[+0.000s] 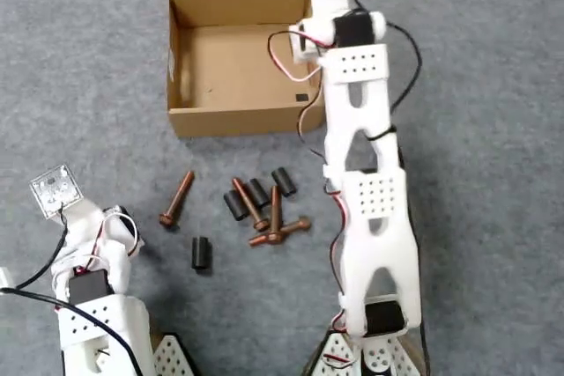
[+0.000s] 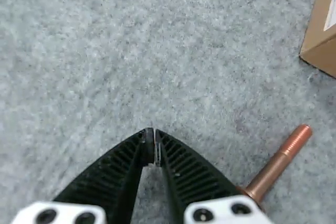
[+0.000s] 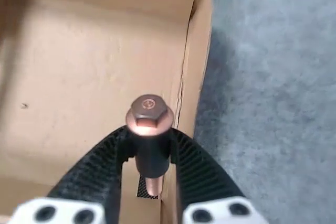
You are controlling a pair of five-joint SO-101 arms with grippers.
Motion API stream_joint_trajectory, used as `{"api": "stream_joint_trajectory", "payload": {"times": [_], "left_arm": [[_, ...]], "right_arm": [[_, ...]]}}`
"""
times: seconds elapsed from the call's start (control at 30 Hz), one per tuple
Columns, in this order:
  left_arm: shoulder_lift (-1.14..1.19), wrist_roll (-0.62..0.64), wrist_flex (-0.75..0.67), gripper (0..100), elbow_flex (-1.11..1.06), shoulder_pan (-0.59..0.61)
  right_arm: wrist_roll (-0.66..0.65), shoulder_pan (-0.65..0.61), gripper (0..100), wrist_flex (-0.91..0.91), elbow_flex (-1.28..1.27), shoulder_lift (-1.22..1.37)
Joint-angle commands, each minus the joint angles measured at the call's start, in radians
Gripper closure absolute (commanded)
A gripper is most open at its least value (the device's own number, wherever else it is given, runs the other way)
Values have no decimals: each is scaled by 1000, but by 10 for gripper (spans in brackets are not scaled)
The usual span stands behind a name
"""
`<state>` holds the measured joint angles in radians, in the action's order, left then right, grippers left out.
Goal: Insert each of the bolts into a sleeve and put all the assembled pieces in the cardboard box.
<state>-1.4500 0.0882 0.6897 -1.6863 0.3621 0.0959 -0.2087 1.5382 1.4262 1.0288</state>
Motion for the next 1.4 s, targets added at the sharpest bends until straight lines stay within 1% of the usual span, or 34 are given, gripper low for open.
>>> {"api": "stream_joint_trajectory", "payload": {"times": [0.0,0.23,0.3,0.43,0.5,0.57,0.73,0.77,0.9,1.1,1.2,1.37], "left_arm": [[-15,-6,5,981,-12,0],[-15,-5,5,981,-12,0],[-15,-5,5,981,-12,0],[-15,-5,5,981,-12,0],[-15,-5,5,981,-12,0],[-15,-5,5,981,-12,0],[-15,-5,5,981,-12,0],[-15,-5,5,981,-12,0],[-15,-5,5,981,-12,0],[-15,-5,5,981,-12,0],[-15,-5,5,981,-12,0],[-15,-5,5,981,-12,0]], "right_arm": [[-8,13,998,-5,90,38],[-9,13,991,-5,96,131],[-21,10,945,0,90,137],[-23,10,808,-6,96,136],[-23,10,779,0,96,136],[-21,12,778,8,108,134],[-21,-8,778,104,251,131],[-21,-12,778,127,245,113],[-15,-36,778,241,229,-21],[-12,-76,778,252,151,-312],[17,-124,778,252,-36,-526],[104,-223,778,250,-510,-931]]}}
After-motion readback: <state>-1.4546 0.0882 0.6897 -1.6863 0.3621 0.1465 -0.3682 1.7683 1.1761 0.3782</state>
